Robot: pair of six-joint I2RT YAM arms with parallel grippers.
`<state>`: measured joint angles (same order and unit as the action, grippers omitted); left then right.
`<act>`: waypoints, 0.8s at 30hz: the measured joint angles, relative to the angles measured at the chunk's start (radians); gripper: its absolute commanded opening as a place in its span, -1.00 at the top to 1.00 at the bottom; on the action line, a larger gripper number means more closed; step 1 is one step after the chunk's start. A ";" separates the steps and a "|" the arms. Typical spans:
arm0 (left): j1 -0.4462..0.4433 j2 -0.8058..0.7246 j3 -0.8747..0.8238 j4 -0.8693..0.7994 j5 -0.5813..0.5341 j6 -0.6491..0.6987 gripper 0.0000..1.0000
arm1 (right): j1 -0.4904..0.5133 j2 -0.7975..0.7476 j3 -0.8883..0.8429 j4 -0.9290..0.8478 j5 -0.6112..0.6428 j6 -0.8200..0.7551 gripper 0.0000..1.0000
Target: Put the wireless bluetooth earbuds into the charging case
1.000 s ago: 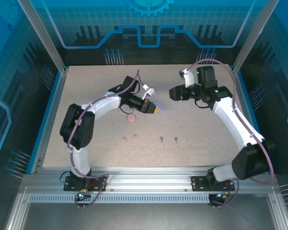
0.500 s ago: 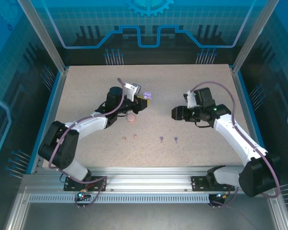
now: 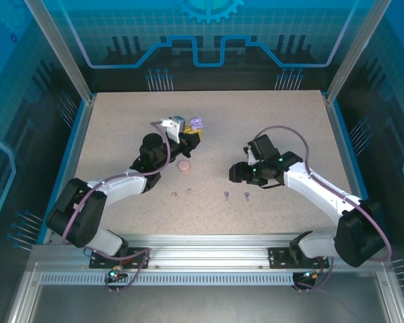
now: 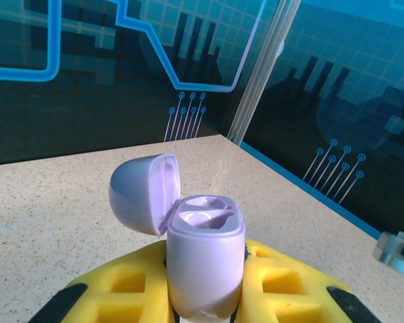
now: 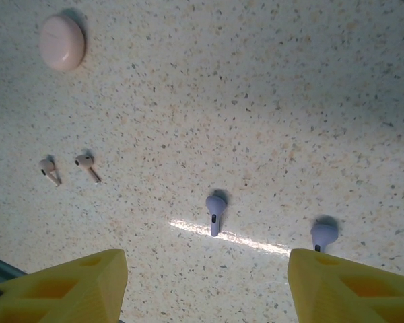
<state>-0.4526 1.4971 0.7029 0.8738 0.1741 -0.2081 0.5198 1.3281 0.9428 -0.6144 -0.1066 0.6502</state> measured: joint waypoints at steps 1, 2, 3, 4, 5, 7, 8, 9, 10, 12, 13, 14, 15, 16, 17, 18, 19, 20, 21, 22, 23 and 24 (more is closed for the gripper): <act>-0.003 0.000 -0.006 0.013 -0.008 0.000 1.00 | 0.011 0.008 0.003 -0.004 0.009 0.009 -0.30; -0.006 0.000 -0.011 0.030 -0.018 -0.001 1.00 | 0.024 0.018 0.012 -0.013 0.023 0.018 -0.30; -0.008 -0.002 -0.014 0.042 -0.024 0.000 1.00 | 0.032 0.027 0.020 -0.018 0.031 0.025 -0.30; -0.009 -0.005 -0.020 0.055 -0.030 -0.001 1.00 | 0.043 0.038 0.032 -0.026 0.047 0.032 -0.29; -0.011 -0.010 -0.025 0.064 -0.036 -0.001 1.00 | 0.053 0.050 0.046 -0.032 0.057 0.040 -0.29; -0.014 -0.025 -0.036 0.082 -0.047 -0.001 1.00 | 0.072 0.071 0.072 -0.044 0.077 0.054 -0.29; -0.014 -0.034 -0.041 0.090 -0.052 -0.002 1.00 | 0.081 0.080 0.085 -0.051 0.084 0.059 -0.29; -0.015 -0.042 -0.046 0.098 -0.055 -0.002 1.00 | 0.089 0.089 0.098 -0.056 0.093 0.065 -0.29; -0.015 -0.053 -0.051 0.103 -0.059 -0.002 1.00 | 0.097 0.100 0.110 -0.061 0.101 0.069 -0.29; -0.015 -0.071 -0.058 0.106 -0.066 -0.002 1.00 | 0.111 0.123 0.134 -0.074 0.109 0.074 -0.29; -0.015 -0.079 -0.061 0.109 -0.066 -0.002 1.00 | 0.118 0.139 0.149 -0.082 0.117 0.077 -0.29; -0.015 -0.085 -0.064 0.112 -0.066 -0.002 1.00 | 0.127 0.155 0.163 -0.090 0.124 0.077 -0.28; -0.015 -0.090 -0.066 0.113 -0.066 -0.002 1.00 | 0.136 0.172 0.177 -0.097 0.130 0.080 -0.28; -0.015 -0.094 -0.066 0.114 -0.066 -0.002 1.00 | 0.146 0.192 0.192 -0.105 0.135 0.080 -0.28; -0.015 -0.098 -0.069 0.116 -0.066 -0.002 1.00 | 0.155 0.209 0.206 -0.113 0.139 0.080 -0.27; -0.015 -0.103 -0.072 0.119 -0.067 -0.002 1.00 | 0.166 0.230 0.222 -0.122 0.145 0.080 -0.27; -0.015 -0.108 -0.077 0.120 -0.070 -0.002 1.00 | 0.178 0.251 0.238 -0.132 0.154 0.080 -0.27; -0.016 -0.113 -0.081 0.119 -0.074 -0.002 1.00 | 0.188 0.267 0.250 -0.141 0.160 0.080 -0.26; -0.016 -0.119 -0.086 0.119 -0.077 -0.002 1.00 | 0.199 0.284 0.264 -0.151 0.168 0.080 -0.26; -0.016 -0.125 -0.090 0.120 -0.081 -0.002 1.00 | 0.211 0.301 0.277 -0.163 0.176 0.081 -0.25; -0.016 -0.130 -0.094 0.120 -0.085 -0.002 1.00 | 0.220 0.314 0.287 -0.171 0.182 0.082 -0.25; -0.016 -0.136 -0.098 0.120 -0.089 -0.001 1.00 | 0.231 0.329 0.300 -0.183 0.190 0.084 -0.23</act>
<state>-0.4686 1.3609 0.6052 0.9936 0.0853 -0.2092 0.7506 1.6569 1.2427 -0.7979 0.0830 0.7338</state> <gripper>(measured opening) 0.208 0.624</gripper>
